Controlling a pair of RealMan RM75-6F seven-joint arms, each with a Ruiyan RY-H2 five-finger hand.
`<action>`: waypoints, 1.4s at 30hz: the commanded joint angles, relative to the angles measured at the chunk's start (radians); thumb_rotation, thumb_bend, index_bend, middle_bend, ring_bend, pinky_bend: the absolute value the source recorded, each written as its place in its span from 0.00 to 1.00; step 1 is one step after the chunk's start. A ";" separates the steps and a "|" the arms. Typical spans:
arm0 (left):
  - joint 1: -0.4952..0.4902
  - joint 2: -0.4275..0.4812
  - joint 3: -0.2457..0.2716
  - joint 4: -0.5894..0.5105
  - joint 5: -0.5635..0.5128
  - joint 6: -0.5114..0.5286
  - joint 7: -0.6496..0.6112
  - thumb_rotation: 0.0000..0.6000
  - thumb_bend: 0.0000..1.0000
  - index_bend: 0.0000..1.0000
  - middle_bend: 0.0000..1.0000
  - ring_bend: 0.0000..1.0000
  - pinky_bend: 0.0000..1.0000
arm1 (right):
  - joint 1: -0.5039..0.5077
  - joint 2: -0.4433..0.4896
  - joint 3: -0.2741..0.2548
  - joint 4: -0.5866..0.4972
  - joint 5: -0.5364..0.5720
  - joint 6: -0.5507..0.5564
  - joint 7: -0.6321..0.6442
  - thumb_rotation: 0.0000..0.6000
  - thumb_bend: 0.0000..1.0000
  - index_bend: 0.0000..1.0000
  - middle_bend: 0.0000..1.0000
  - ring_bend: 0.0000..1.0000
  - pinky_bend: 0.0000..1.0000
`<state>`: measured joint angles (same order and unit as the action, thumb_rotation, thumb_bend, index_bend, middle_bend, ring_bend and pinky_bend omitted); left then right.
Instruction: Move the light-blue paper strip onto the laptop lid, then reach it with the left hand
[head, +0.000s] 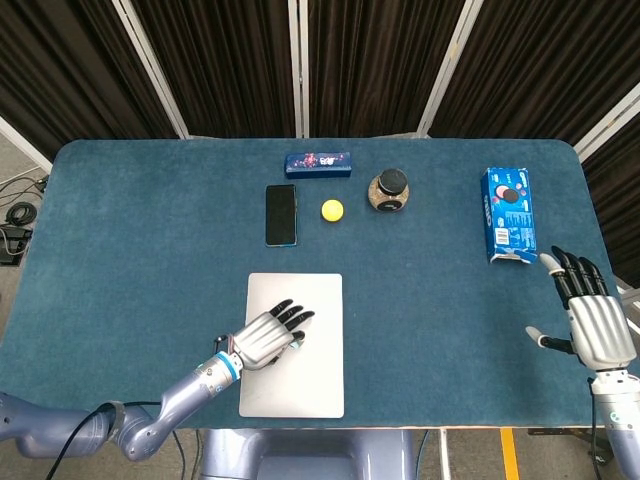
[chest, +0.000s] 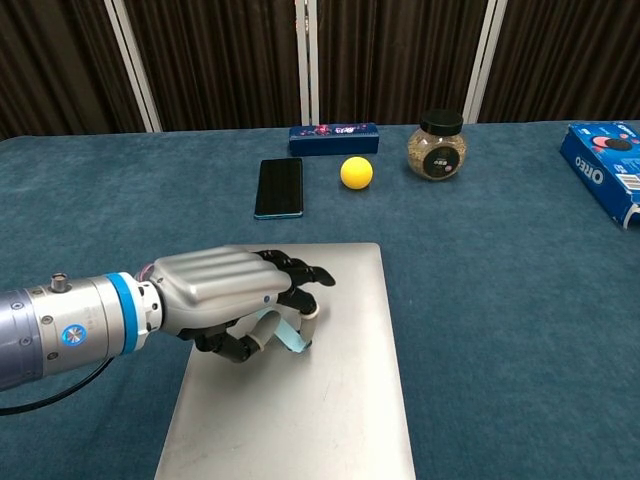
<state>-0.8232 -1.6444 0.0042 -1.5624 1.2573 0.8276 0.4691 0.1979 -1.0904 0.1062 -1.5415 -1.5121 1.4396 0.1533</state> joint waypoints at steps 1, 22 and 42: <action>-0.001 -0.006 0.003 0.005 -0.003 -0.004 0.004 1.00 0.92 0.34 0.00 0.00 0.00 | 0.000 0.001 0.000 0.001 0.000 0.000 0.003 1.00 0.00 0.00 0.00 0.00 0.00; -0.002 -0.019 -0.007 0.009 -0.011 0.010 0.027 1.00 0.92 0.34 0.00 0.00 0.00 | -0.005 0.007 0.003 -0.001 -0.003 0.008 0.015 1.00 0.00 0.00 0.00 0.00 0.00; -0.004 -0.037 -0.012 0.021 -0.035 0.007 0.037 1.00 0.92 0.34 0.00 0.00 0.00 | -0.009 0.012 0.006 -0.002 -0.002 0.012 0.027 1.00 0.00 0.00 0.00 0.00 0.00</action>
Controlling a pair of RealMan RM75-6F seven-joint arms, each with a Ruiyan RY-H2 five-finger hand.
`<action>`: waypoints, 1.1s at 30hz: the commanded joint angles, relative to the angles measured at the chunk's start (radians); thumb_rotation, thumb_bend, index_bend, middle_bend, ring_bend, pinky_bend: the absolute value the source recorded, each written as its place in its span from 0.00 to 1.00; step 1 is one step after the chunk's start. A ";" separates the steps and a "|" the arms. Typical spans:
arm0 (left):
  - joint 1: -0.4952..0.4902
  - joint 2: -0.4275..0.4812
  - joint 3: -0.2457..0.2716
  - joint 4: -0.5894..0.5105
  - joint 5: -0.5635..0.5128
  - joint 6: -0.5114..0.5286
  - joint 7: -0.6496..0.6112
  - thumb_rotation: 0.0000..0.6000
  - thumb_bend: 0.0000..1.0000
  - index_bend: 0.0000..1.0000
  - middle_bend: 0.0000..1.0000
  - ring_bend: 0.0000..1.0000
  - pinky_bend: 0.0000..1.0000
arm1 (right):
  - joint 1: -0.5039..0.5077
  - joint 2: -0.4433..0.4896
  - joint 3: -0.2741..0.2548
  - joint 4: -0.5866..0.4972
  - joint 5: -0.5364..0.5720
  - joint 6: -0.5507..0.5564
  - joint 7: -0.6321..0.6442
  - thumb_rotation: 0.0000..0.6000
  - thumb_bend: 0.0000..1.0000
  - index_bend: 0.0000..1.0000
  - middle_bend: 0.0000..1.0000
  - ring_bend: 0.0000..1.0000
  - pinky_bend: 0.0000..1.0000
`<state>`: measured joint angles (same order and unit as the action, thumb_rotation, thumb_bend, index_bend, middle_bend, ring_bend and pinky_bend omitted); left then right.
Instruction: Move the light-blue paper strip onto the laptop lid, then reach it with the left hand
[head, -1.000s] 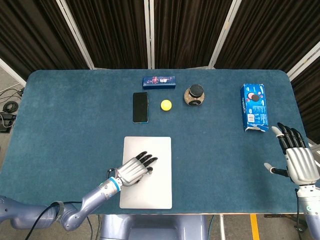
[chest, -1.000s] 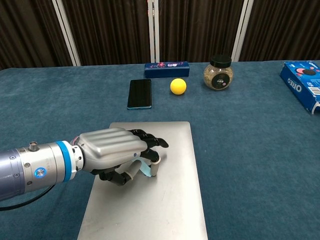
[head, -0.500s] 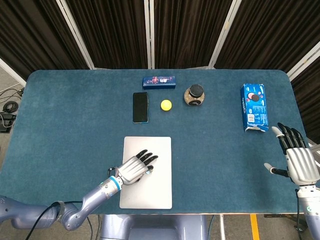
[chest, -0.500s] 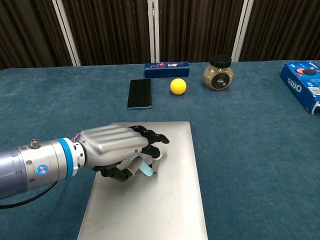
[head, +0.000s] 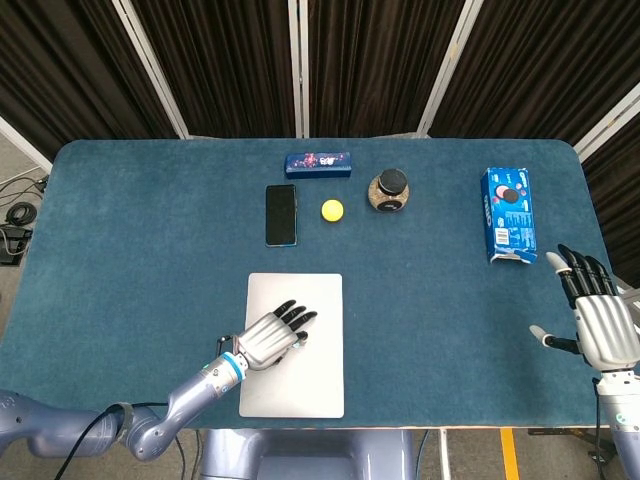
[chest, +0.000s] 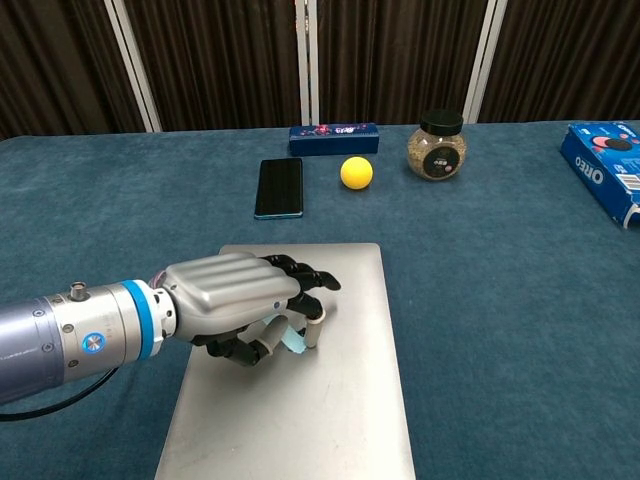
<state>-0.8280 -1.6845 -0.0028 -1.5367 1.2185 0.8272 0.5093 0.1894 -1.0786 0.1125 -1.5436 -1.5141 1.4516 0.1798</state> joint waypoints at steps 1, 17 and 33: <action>0.001 0.004 -0.007 -0.006 0.006 0.011 -0.005 1.00 0.92 0.34 0.00 0.00 0.00 | 0.000 0.000 0.000 0.000 0.000 0.000 0.001 1.00 0.00 0.00 0.00 0.00 0.00; -0.002 0.002 -0.002 -0.001 -0.009 0.000 0.003 1.00 0.92 0.34 0.00 0.00 0.00 | -0.002 0.002 0.002 -0.001 -0.001 0.003 0.004 1.00 0.00 0.00 0.00 0.00 0.00; 0.009 0.037 -0.038 -0.042 0.026 0.061 -0.039 1.00 0.92 0.34 0.00 0.00 0.00 | -0.003 0.002 0.002 -0.002 -0.004 0.007 0.003 1.00 0.00 0.00 0.00 0.00 0.00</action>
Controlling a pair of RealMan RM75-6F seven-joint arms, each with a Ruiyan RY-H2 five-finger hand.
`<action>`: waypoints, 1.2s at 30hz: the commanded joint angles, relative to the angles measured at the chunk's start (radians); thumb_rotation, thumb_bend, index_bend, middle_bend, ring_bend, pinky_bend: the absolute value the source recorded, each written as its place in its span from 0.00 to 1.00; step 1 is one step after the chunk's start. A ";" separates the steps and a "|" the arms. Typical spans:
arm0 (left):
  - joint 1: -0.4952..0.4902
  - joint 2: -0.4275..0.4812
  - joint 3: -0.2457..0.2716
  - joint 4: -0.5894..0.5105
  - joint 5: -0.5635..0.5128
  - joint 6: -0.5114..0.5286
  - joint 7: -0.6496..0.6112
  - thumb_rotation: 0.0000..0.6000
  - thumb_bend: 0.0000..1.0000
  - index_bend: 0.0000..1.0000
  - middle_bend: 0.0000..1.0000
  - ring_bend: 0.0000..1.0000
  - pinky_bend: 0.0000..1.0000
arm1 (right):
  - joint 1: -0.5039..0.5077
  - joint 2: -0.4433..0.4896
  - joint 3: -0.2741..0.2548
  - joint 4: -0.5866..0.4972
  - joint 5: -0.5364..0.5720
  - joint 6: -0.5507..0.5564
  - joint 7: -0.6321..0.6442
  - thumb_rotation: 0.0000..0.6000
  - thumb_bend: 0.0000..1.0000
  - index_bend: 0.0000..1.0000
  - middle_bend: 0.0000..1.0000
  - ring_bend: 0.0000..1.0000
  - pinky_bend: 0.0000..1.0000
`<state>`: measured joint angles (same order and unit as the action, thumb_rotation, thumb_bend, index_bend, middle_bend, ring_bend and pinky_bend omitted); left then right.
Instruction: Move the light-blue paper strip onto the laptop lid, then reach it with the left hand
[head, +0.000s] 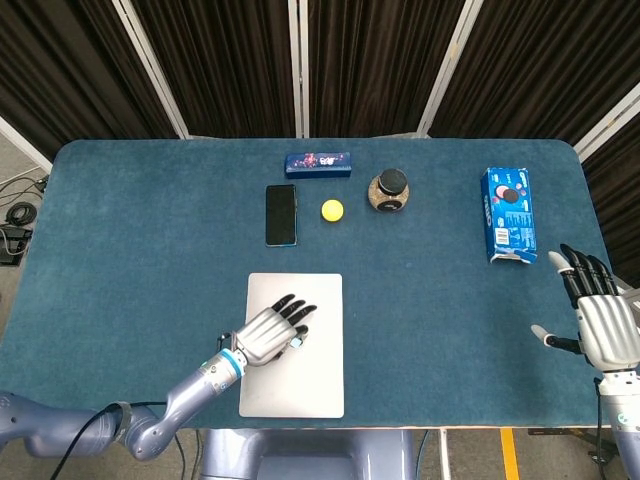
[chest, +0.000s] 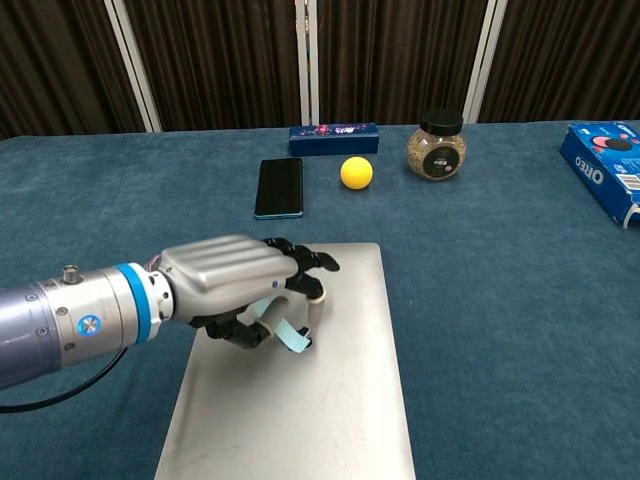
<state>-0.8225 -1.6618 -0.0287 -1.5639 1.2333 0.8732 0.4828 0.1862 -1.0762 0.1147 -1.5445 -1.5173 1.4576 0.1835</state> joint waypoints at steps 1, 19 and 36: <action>0.006 0.023 -0.019 -0.023 0.014 0.024 -0.019 1.00 0.92 0.34 0.00 0.00 0.00 | 0.000 0.000 0.000 -0.001 -0.001 0.001 -0.002 1.00 0.00 0.00 0.00 0.00 0.00; 0.164 0.300 -0.078 -0.147 0.042 0.314 -0.069 1.00 0.00 0.00 0.00 0.00 0.00 | -0.008 0.003 -0.005 -0.012 -0.003 0.007 -0.010 1.00 0.00 0.00 0.00 0.00 0.00; 0.562 0.494 0.060 -0.155 0.101 0.713 -0.237 1.00 0.00 0.00 0.00 0.00 0.00 | -0.015 -0.034 -0.014 0.005 -0.004 0.015 -0.103 1.00 0.00 0.00 0.00 0.00 0.00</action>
